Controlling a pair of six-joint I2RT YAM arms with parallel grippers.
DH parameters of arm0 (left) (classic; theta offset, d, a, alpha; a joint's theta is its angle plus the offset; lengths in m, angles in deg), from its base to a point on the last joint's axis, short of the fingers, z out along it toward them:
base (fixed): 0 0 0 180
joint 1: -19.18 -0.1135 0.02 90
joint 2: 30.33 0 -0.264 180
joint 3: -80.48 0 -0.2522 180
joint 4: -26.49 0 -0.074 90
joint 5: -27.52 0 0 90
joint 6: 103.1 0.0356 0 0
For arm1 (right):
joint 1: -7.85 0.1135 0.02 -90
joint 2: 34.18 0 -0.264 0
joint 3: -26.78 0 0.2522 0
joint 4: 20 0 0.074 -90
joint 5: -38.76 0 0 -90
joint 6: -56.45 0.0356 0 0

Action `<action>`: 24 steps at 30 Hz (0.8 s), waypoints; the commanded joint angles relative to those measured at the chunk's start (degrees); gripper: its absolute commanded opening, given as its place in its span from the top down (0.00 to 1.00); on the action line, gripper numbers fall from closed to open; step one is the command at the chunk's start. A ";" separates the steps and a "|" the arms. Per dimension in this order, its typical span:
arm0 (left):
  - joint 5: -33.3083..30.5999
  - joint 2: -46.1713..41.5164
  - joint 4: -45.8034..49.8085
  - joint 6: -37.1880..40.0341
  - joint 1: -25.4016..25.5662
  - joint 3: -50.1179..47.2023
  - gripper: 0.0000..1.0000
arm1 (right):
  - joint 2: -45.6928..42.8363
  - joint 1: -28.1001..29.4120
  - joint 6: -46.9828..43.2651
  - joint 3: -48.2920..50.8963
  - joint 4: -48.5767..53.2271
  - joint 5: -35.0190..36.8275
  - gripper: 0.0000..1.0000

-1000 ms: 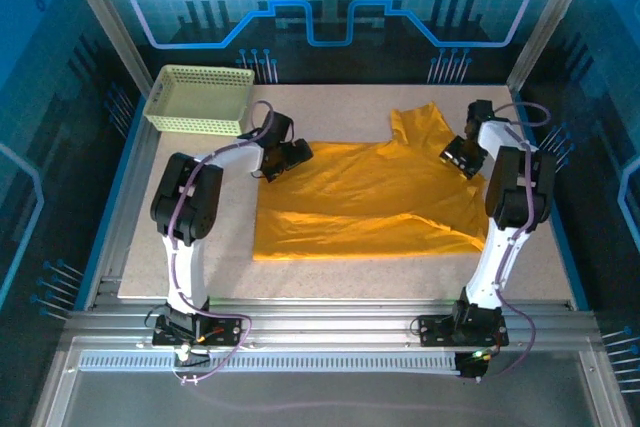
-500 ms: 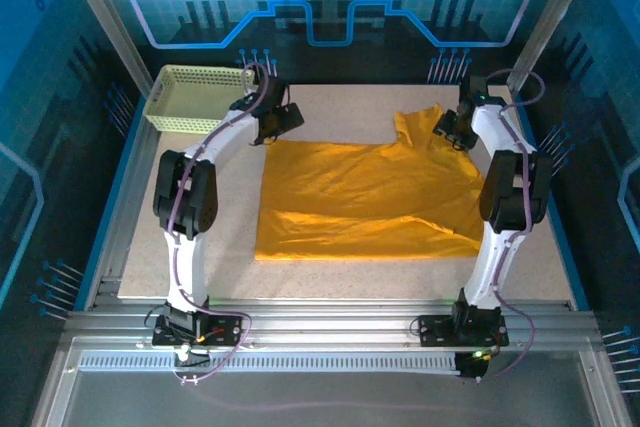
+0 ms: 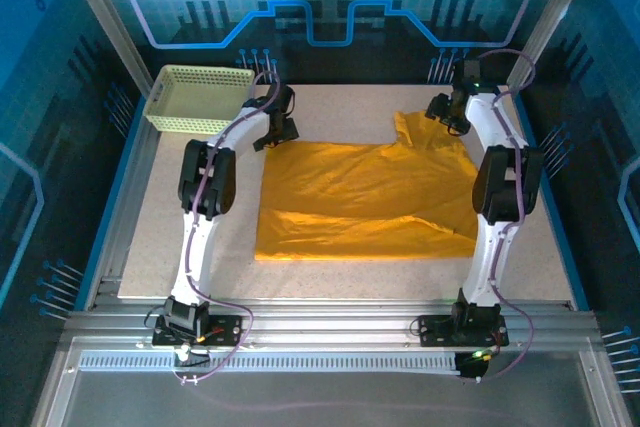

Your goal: Fold the inside-out t-shirt

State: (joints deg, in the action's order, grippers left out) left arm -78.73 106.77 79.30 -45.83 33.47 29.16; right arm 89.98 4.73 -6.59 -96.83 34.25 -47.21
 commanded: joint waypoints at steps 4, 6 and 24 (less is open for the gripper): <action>0.97 2.31 1.67 0.40 -1.01 3.08 0.32 | 4.78 -0.21 -2.29 -5.81 0.77 -0.11 0.31; 1.31 2.94 1.90 0.30 -1.24 3.75 0.40 | 7.06 -0.48 -2.61 -8.23 0.93 -0.49 0.30; 4.35 -0.99 -0.36 1.71 -1.65 -1.57 0.94 | 32.63 -2.70 -3.09 -42.34 8.08 0.25 0.31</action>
State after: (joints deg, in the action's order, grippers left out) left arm -76.31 108.30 78.80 -45.02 32.09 29.55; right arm 120.56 2.72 -9.26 -136.26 41.33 -46.58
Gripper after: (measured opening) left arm 0.076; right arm 0.691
